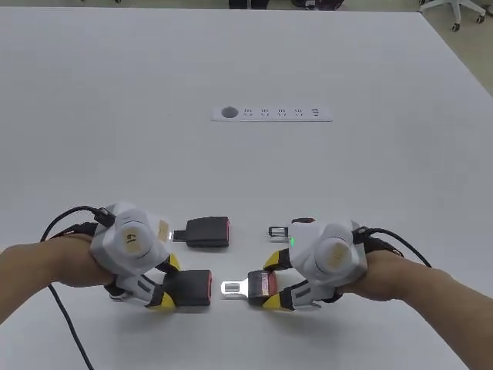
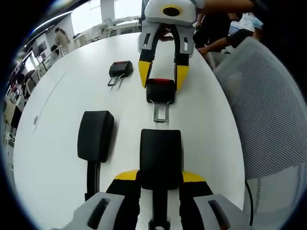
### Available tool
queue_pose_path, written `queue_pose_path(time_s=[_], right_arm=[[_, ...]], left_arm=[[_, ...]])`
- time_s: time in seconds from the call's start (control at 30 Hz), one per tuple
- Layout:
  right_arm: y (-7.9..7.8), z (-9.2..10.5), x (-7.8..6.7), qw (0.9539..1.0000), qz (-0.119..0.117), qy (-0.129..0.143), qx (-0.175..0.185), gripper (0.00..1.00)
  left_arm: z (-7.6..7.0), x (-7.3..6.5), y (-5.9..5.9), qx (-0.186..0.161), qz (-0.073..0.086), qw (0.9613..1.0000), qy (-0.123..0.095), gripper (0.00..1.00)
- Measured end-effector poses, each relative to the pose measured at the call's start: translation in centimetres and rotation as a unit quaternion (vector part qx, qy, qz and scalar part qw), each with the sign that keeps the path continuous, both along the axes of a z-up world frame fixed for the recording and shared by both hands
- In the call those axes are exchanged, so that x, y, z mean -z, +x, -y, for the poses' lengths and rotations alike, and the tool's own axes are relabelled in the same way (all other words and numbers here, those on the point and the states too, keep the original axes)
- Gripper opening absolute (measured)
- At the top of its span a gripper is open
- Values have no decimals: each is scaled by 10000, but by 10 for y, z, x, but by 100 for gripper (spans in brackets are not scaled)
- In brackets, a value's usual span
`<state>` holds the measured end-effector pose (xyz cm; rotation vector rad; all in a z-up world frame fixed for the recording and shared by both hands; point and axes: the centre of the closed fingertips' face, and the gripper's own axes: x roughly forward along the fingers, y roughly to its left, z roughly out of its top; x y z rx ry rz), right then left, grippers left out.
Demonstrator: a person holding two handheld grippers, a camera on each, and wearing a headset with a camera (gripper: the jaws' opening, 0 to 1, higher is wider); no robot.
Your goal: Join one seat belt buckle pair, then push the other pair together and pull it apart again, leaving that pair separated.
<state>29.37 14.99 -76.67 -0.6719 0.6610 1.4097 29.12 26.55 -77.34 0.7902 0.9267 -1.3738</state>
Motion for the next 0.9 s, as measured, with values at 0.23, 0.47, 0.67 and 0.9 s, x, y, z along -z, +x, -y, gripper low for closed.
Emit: queue_pose_path(time_s=[0.23,0.47,0.67,0.9], right_arm=[[1,-10,0,10000,-7,27,-39,30],[0,-18,1,10000,-15,33,-44,30],[0,-21,1,10000,-9,33,-50,30],[0,-28,1,10000,-8,85,-27,30]], left_arm=[[-1,1,0,-3,-6,10000,13,31],[-1,2,1,24,0,10000,21,31],[-1,2,1,19,2,10000,20,31],[-1,2,1,12,11,10000,13,31]])
